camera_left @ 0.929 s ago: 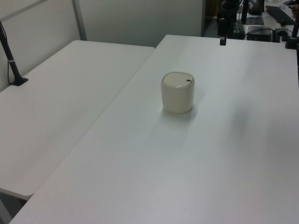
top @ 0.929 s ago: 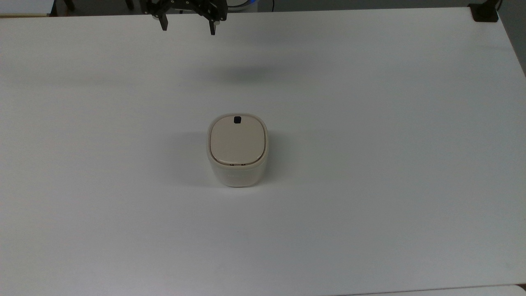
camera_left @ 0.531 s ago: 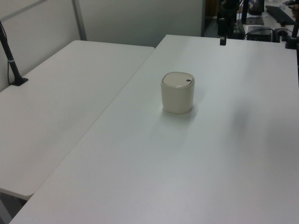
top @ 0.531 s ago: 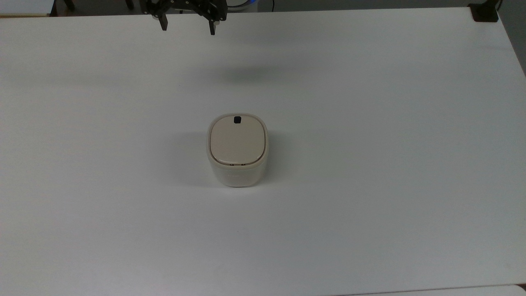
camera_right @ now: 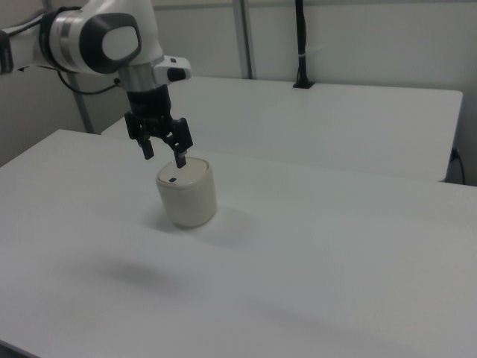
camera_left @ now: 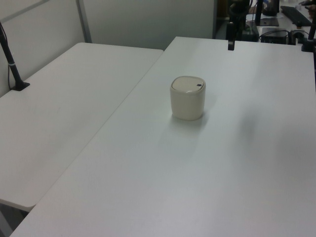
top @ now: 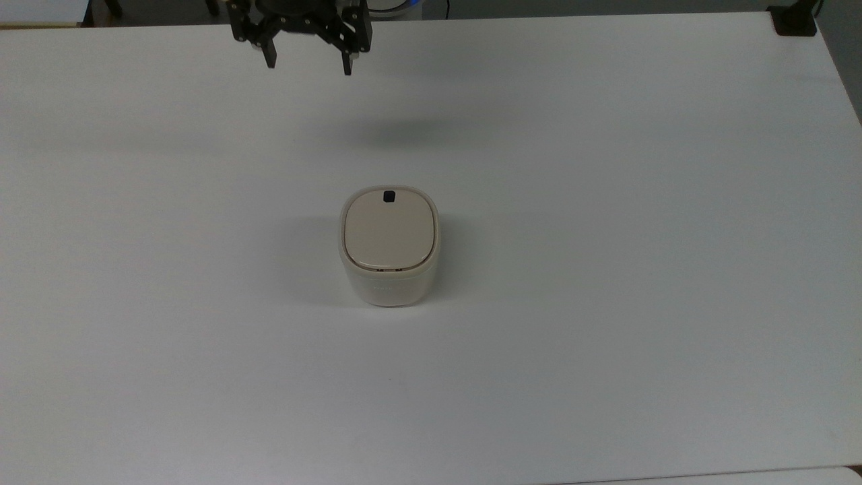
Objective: Open the trash bin
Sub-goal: 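Move the gripper down over the lid tab of the cream trash bin, then catch the lid tab with the gripper and lift upward to flip the lid open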
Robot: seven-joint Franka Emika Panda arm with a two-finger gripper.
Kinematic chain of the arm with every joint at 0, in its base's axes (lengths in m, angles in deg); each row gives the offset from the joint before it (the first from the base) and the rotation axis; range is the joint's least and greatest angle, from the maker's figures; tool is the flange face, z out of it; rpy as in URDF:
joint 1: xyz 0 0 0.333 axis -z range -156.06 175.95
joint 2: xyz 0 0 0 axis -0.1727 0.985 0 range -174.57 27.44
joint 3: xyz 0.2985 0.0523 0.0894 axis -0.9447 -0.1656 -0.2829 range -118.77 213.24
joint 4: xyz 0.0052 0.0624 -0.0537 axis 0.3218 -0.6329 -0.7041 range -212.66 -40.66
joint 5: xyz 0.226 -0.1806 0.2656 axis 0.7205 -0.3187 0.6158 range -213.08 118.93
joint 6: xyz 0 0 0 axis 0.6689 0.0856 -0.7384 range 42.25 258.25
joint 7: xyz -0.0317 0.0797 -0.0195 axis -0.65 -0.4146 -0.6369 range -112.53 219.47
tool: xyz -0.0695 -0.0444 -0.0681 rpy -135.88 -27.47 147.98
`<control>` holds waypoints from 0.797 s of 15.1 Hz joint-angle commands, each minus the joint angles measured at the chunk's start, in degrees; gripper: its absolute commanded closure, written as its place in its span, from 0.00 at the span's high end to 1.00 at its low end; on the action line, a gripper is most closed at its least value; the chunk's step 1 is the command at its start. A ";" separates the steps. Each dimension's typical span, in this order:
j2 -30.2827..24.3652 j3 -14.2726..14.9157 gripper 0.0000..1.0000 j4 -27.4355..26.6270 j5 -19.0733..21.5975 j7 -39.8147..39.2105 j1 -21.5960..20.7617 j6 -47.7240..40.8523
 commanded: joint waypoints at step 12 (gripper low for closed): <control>15.77 -0.30 0.00 5.02 2.14 -3.95 -5.45 18.50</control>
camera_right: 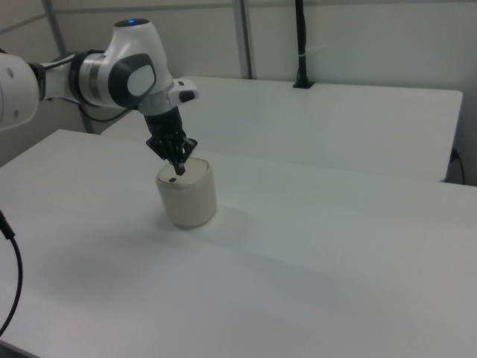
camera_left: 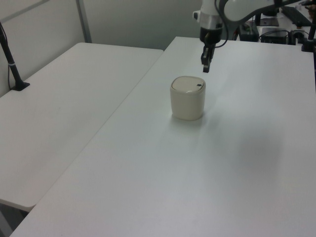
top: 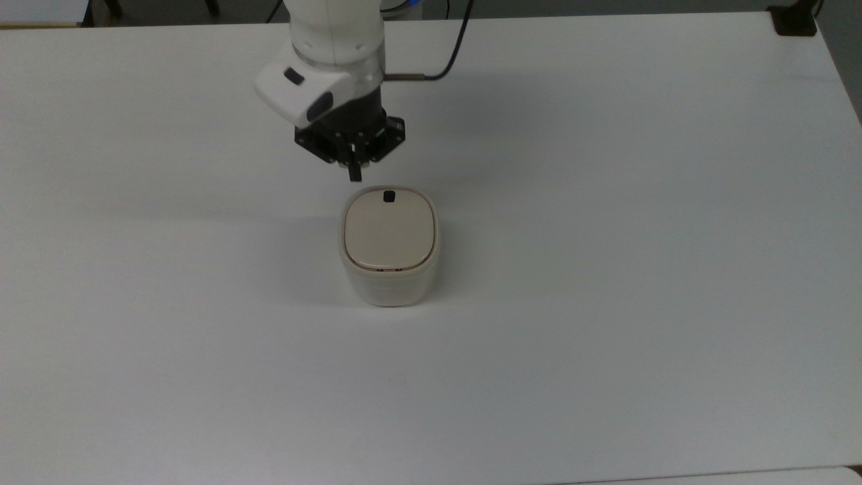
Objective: Open the trash bin
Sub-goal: 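Catch the lid tab with the gripper and lift upward to flip the lid open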
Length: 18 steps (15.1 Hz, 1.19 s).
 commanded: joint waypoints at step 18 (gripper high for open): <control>-9.12 0.62 1.00 -2.32 0.15 -1.01 0.04 -11.69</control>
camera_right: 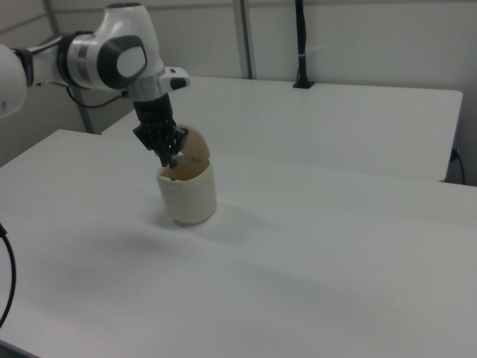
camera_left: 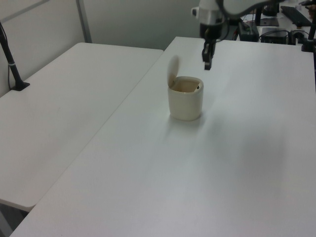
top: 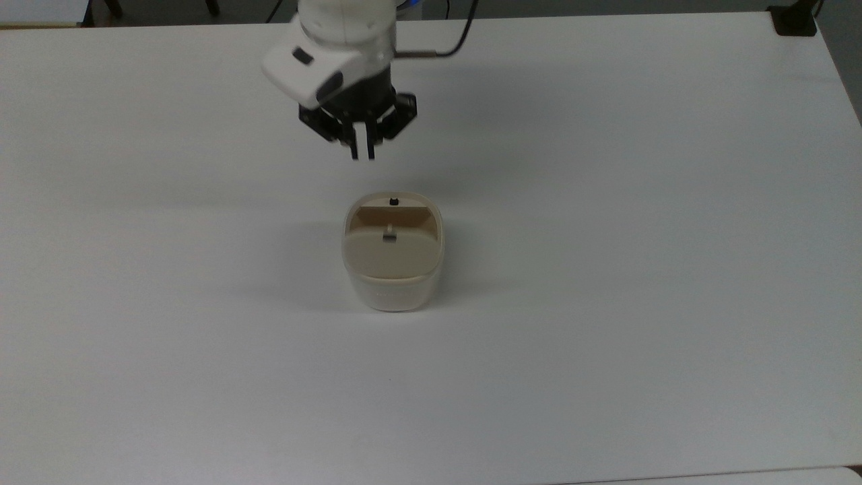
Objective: Open the trash bin
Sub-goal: 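Catch the lid tab with the gripper and lift upward to flip the lid open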
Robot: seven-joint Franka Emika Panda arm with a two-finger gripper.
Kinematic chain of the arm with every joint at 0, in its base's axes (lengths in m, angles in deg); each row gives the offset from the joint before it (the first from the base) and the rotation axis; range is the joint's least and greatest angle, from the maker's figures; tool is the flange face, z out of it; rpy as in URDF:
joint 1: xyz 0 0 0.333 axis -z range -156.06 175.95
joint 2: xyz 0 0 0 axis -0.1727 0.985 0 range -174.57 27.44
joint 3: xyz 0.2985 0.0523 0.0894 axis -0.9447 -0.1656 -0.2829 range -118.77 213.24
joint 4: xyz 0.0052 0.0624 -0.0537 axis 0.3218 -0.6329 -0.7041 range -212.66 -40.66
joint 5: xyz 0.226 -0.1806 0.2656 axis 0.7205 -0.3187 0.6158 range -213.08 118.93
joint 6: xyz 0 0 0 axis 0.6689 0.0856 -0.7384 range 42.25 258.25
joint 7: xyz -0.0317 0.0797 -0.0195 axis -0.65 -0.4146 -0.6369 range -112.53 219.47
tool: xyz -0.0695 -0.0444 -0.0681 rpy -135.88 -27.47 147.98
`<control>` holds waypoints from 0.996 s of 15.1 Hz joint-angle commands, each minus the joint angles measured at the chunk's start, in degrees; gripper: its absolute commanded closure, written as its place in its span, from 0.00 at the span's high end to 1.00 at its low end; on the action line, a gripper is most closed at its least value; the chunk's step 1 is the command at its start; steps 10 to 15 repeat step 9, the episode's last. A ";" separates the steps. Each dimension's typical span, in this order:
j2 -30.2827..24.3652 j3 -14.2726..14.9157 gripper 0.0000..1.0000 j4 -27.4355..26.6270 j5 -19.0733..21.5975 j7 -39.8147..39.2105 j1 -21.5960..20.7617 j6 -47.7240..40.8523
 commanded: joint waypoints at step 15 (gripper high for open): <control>-11.65 2.22 1.00 -5.78 -0.66 -0.74 1.65 -10.08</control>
